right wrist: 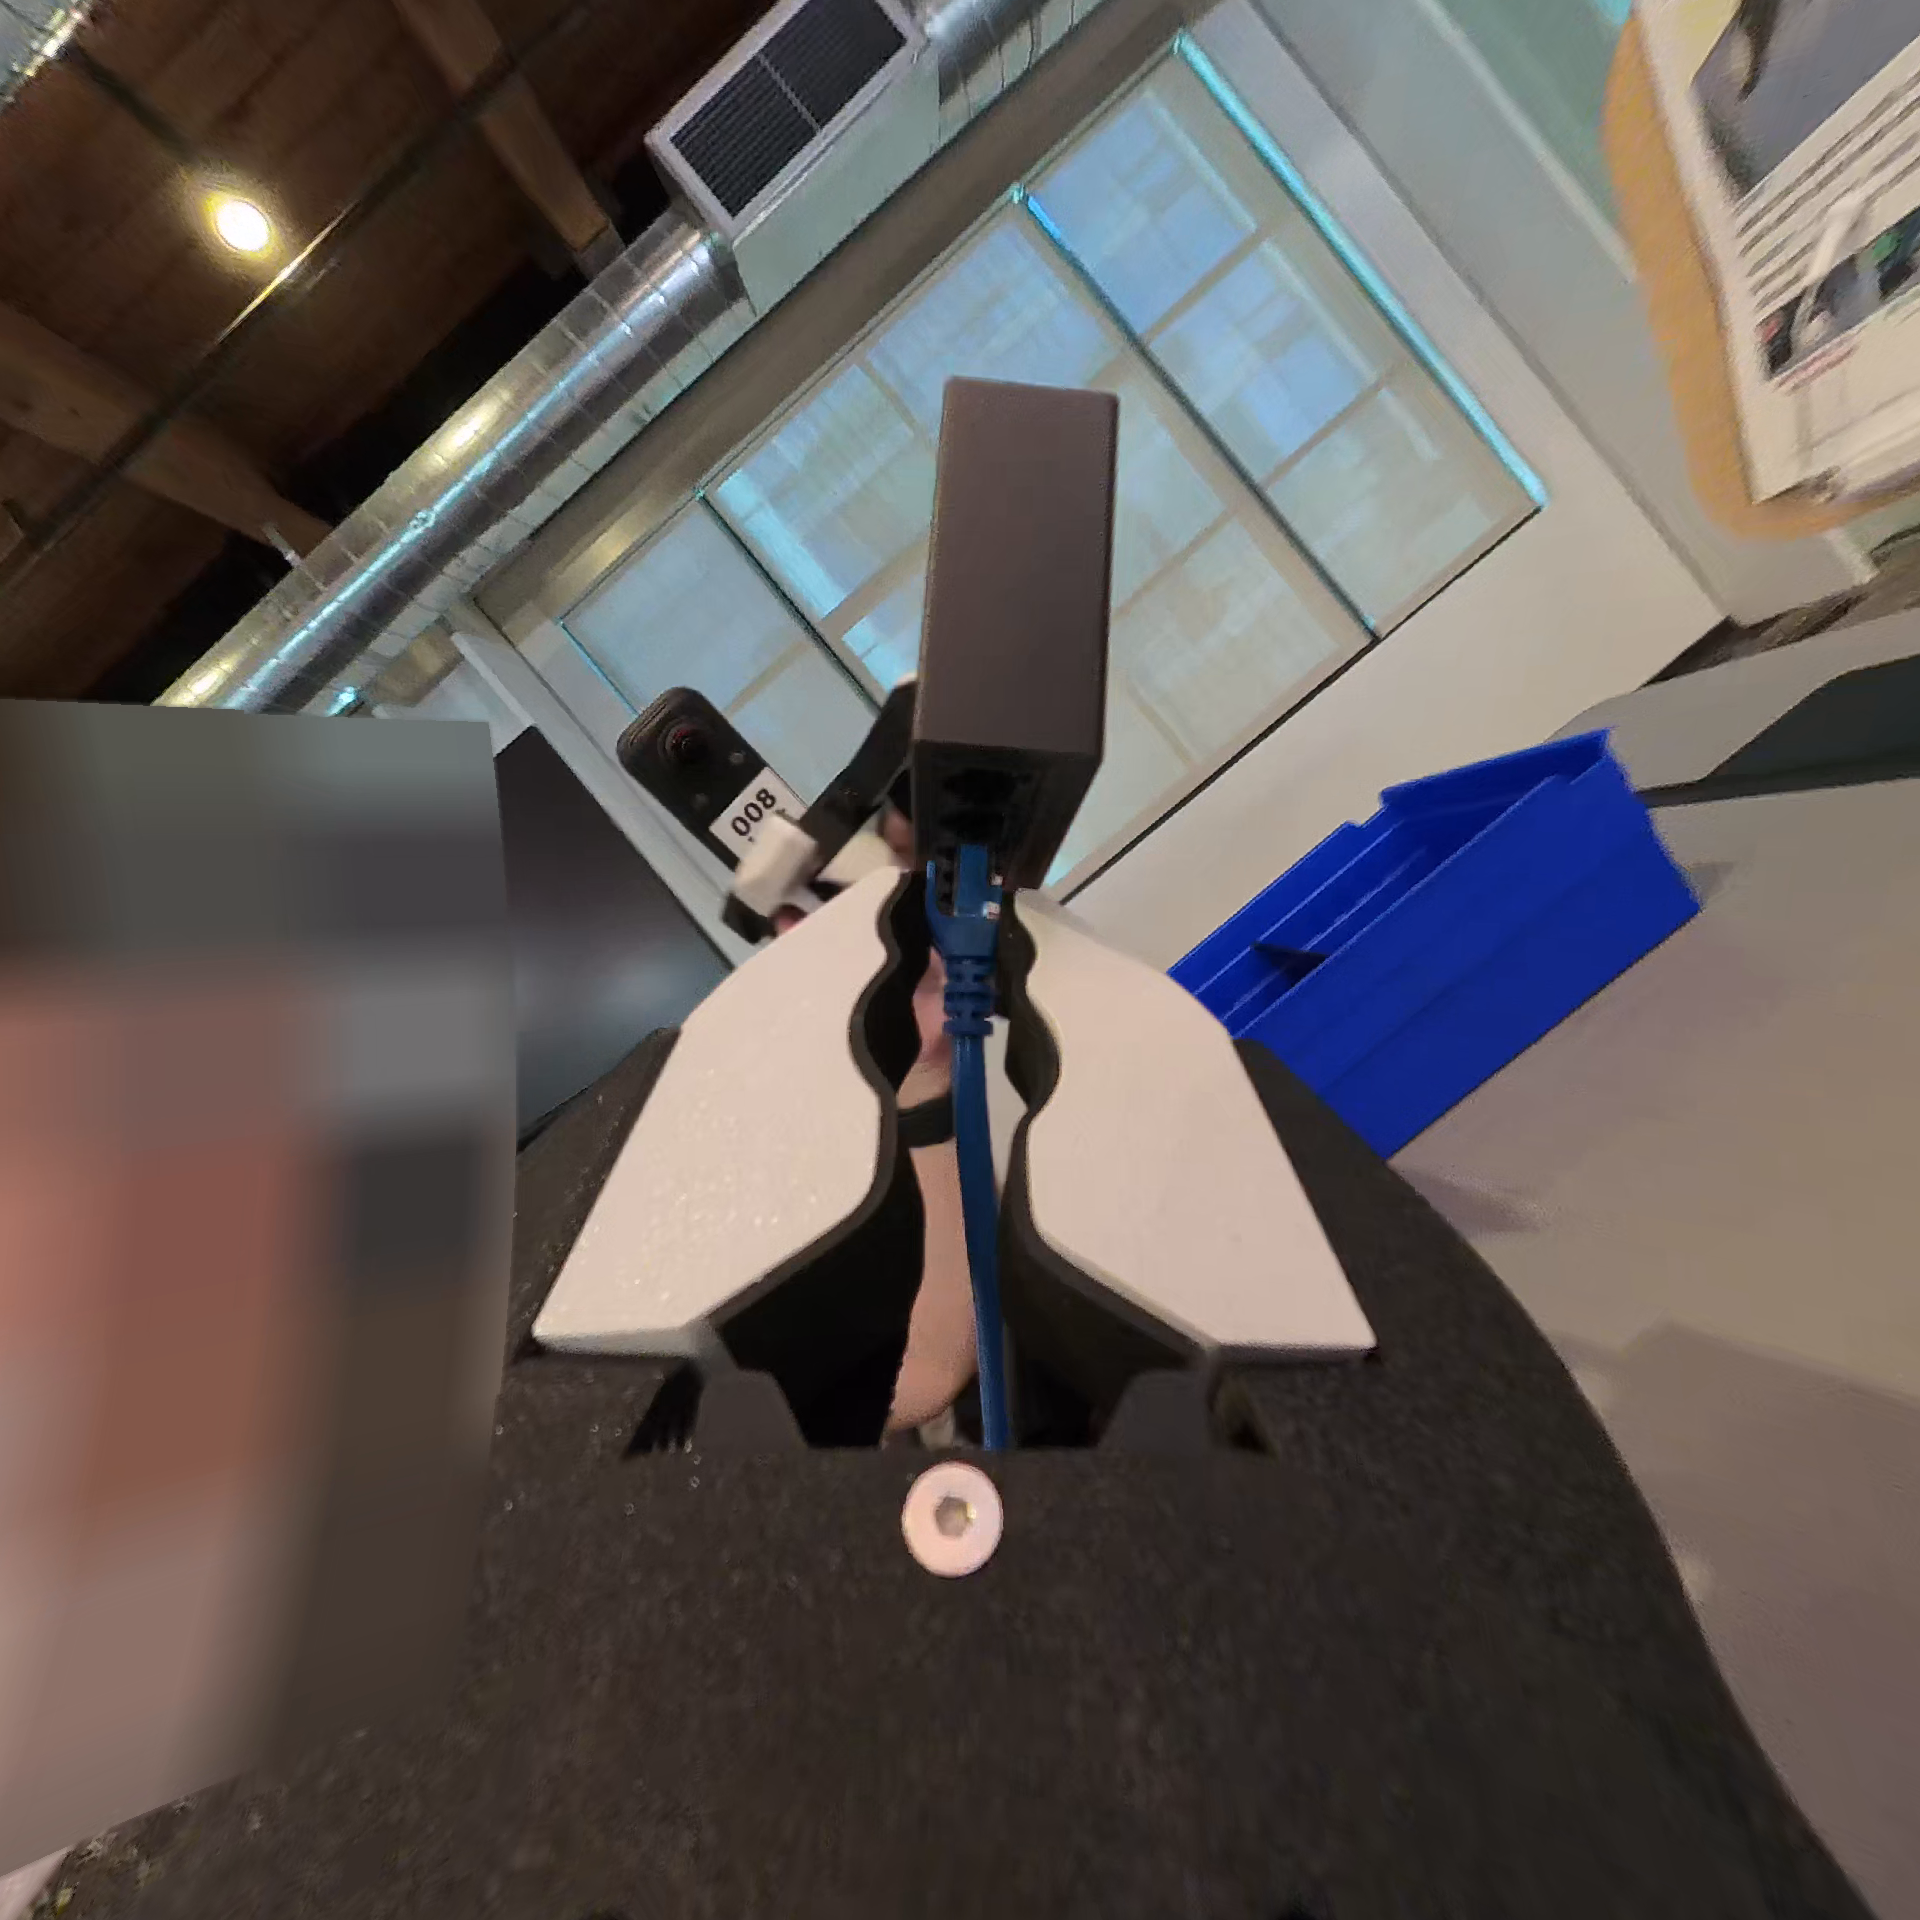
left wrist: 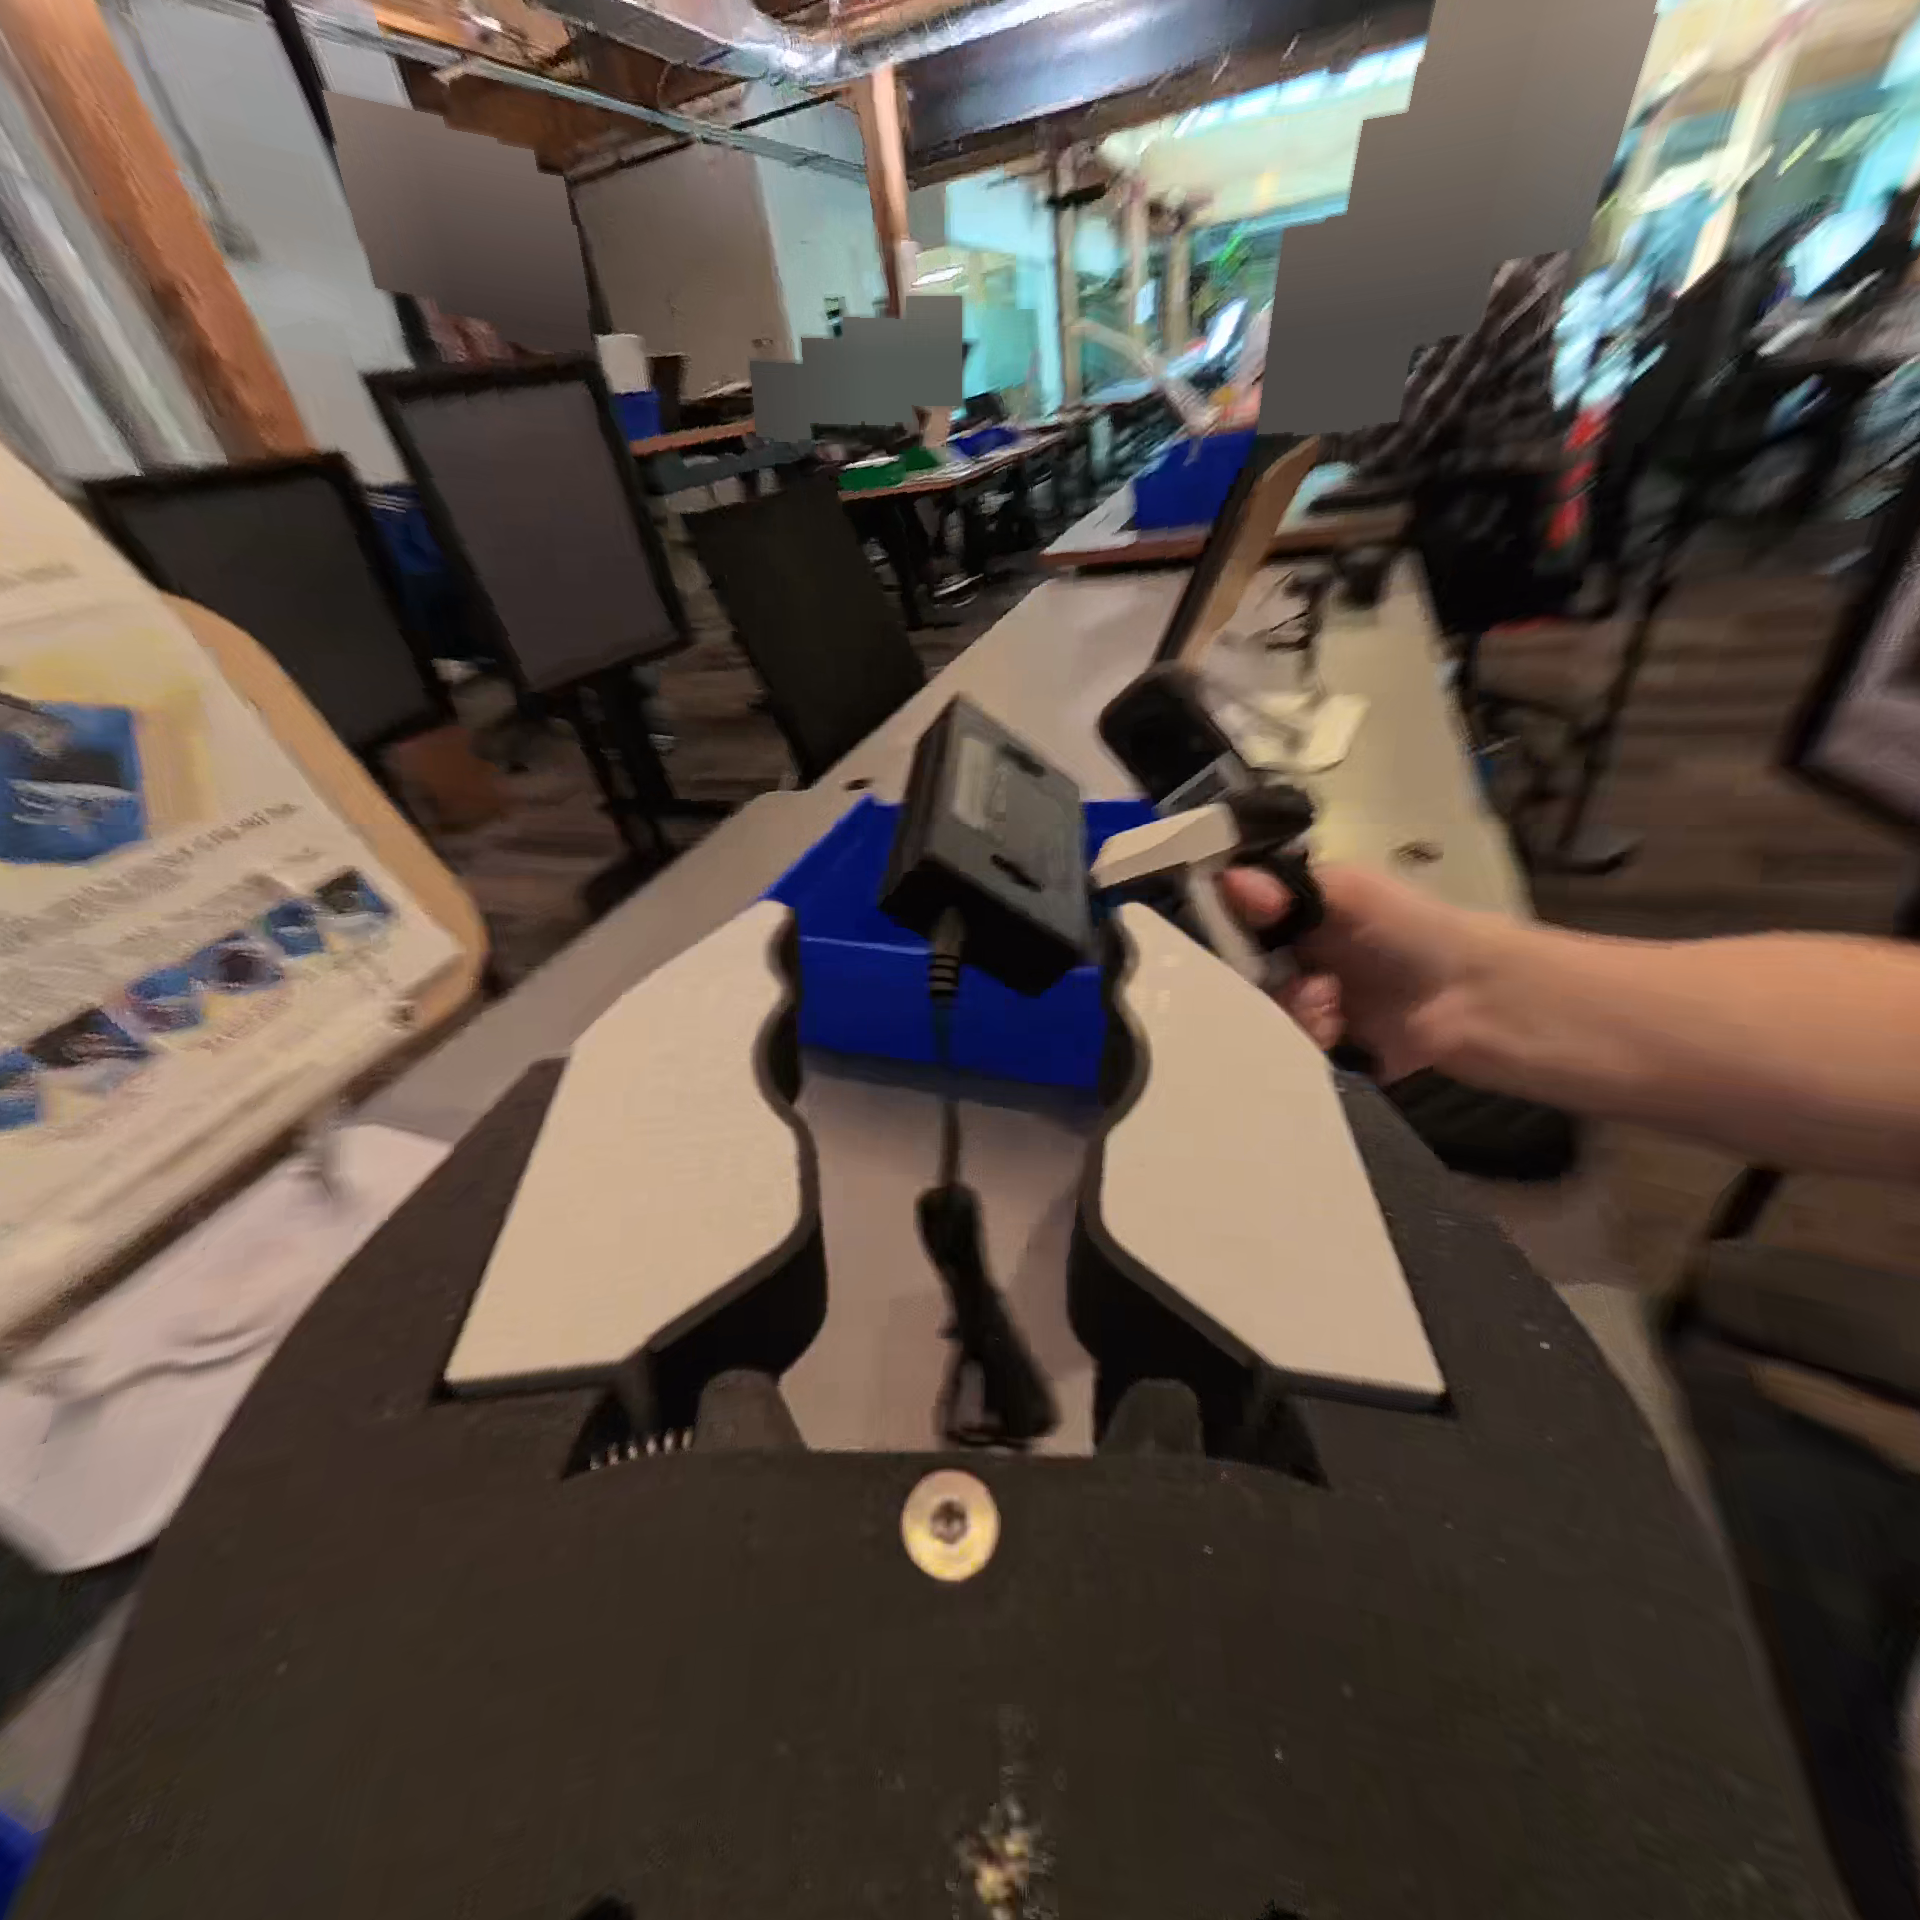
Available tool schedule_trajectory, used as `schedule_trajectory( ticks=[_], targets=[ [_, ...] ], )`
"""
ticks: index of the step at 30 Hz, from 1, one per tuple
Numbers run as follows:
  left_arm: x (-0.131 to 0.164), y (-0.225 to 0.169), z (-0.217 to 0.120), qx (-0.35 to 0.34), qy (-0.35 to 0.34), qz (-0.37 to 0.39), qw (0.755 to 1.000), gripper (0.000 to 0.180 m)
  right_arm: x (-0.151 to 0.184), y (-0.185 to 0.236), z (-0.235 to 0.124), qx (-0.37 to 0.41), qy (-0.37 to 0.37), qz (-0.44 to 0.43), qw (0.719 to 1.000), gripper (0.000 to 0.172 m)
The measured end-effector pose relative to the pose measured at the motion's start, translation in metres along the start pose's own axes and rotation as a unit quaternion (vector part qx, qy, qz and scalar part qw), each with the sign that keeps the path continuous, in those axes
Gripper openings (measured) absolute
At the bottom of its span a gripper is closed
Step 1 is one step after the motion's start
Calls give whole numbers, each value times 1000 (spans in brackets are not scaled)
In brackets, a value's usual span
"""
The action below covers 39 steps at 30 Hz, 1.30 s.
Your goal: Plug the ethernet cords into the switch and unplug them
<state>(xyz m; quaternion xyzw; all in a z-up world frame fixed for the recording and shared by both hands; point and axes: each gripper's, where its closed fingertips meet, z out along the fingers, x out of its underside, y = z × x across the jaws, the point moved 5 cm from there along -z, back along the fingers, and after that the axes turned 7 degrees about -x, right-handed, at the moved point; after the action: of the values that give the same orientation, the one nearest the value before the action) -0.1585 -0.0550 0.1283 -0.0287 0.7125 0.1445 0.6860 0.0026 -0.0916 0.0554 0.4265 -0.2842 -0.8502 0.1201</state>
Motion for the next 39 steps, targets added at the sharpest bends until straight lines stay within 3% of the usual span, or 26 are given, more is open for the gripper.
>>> schedule_trajectory(
  ticks=[3, 5, 6, 10, 11, 14, 16, 23, 25, 29, 34, 39],
  targets=[
    [-12, -4, -13, 57, -17, -101, 993, 22, -8, -10, -7, 2, -42, -2, 999, 13],
    [-5, -6, -6, 33, -5, -84, 996, 25, -11, -16, -7, -6, -60, 7, 998, 13],
    [2, -8, 2, 19, 8, -79, 997, 35, -12, -19, -4, -8, -61, 6, 998, 13],
    [33, -11, 30, 33, 65, -143, 987, 43, -13, -21, 16, -13, -45, -31, 998, 13],
    [36, -7, 33, 25, 60, -162, 985, 49, -13, -21, 22, -13, -40, -42, 998, 13],
    [31, 9, 30, 3, 8, -198, 980, 41, -13, -23, 38, -22, -28, -69, 997, 12],
    [33, 17, 27, -16, 19, -194, 981, 37, -15, -24, 46, -37, -41, -84, 995, 12],
    [37, 37, 27, -62, -12, -224, 973, 67, -7, -32, 77, -73, -21, -98, 992, 13],
    [30, 43, 20, -49, -45, -246, 967, 61, -1, -34, 81, -77, -1, -92, 993, 13],
    [28, 48, 17, -34, -38, -259, 965, 58, 7, -33, 85, -85, 51, -91, 991, 13],
    [33, 39, 22, 56, -24, -299, 952, 33, 10, -36, 86, -81, 73, -75, 991, 13],
    [39, 42, 26, 73, -42, -330, 940, 30, 10, -41, 88, -67, 67, -71, 993, 13]
  ],
)
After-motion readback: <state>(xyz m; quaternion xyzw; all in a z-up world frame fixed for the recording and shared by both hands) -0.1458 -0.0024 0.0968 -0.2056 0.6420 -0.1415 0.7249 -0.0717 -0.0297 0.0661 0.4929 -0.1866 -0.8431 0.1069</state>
